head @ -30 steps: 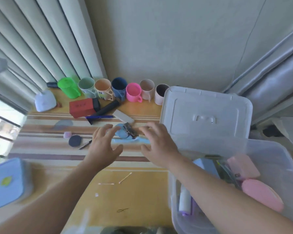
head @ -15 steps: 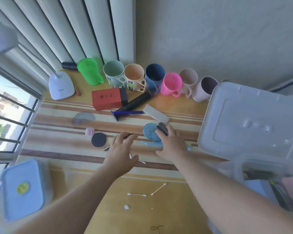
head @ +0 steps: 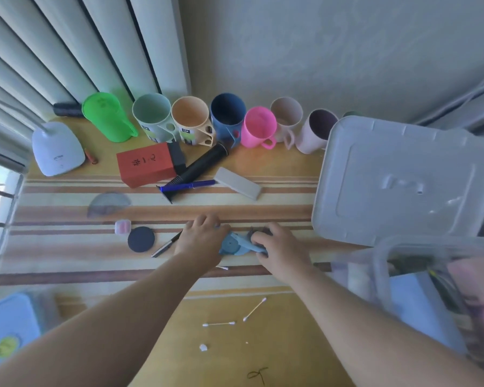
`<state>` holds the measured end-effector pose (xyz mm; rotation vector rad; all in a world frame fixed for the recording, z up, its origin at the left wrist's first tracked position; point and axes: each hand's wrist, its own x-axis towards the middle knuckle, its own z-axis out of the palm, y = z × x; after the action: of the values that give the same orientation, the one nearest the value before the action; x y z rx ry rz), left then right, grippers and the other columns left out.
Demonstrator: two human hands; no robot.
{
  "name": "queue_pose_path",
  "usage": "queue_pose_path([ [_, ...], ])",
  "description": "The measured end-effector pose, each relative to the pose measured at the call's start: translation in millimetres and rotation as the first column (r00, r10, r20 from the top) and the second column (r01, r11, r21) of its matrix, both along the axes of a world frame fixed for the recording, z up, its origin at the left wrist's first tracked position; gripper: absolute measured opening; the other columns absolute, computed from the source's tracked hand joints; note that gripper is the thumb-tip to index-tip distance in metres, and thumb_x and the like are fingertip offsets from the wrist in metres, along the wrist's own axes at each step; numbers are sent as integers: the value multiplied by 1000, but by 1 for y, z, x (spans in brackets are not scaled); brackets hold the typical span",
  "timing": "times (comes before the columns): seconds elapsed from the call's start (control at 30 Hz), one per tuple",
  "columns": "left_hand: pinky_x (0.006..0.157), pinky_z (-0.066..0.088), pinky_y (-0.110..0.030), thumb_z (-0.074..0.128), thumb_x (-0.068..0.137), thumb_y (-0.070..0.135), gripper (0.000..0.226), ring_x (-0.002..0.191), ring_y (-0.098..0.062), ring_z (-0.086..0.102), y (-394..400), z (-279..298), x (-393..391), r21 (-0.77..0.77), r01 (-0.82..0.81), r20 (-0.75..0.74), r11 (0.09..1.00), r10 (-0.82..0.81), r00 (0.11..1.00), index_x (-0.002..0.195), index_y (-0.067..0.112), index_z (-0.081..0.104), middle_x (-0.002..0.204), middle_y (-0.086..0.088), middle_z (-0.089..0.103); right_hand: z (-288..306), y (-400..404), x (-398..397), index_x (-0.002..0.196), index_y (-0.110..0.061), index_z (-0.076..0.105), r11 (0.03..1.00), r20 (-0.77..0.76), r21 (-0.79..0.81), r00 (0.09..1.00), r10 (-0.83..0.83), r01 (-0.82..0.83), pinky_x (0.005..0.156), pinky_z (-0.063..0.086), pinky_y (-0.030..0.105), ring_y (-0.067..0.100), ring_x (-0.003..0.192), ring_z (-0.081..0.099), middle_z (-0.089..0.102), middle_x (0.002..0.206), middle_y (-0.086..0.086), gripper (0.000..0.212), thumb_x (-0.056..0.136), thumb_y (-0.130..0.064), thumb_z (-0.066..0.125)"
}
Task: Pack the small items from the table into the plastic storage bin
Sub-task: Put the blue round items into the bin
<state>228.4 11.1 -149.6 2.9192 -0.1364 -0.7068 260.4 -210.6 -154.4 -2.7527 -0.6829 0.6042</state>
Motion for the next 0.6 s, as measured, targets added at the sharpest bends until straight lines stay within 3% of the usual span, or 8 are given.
queue_pose_path([
  [0.2,101,39,-40,71,73,54,67,117,-23,47,3,12,-18,66,-93,94,994,86,992,137,40,52,124,3,50,18,-3,-2,108,-38,68,992,53,123,998,20,-27,59,48,33,22,101,55,53,113,-9,29,87,-19,74],
  [0.3,97,42,-42,70,67,52,65,111,-24,49,7,35,-26,-11,-213,167,977,212,963,130,40,57,115,4,51,50,-1,-1,106,-33,71,967,140,244,989,45,-78,58,54,38,28,99,56,56,114,-4,33,82,-12,77],
  [0.4,94,44,-48,76,65,49,69,108,-28,49,2,69,-26,-112,-283,249,953,302,920,129,36,58,114,1,51,103,-5,5,105,-29,73,926,298,350,954,33,-142,61,51,35,30,96,58,60,116,2,31,81,-10,78],
  [0.6,99,46,-49,79,67,48,74,110,-29,47,-63,147,-16,-337,-221,340,915,336,878,135,34,56,116,2,47,206,-97,12,102,-20,77,886,509,453,846,-161,-104,74,54,40,31,94,64,62,111,9,24,82,-8,73],
])
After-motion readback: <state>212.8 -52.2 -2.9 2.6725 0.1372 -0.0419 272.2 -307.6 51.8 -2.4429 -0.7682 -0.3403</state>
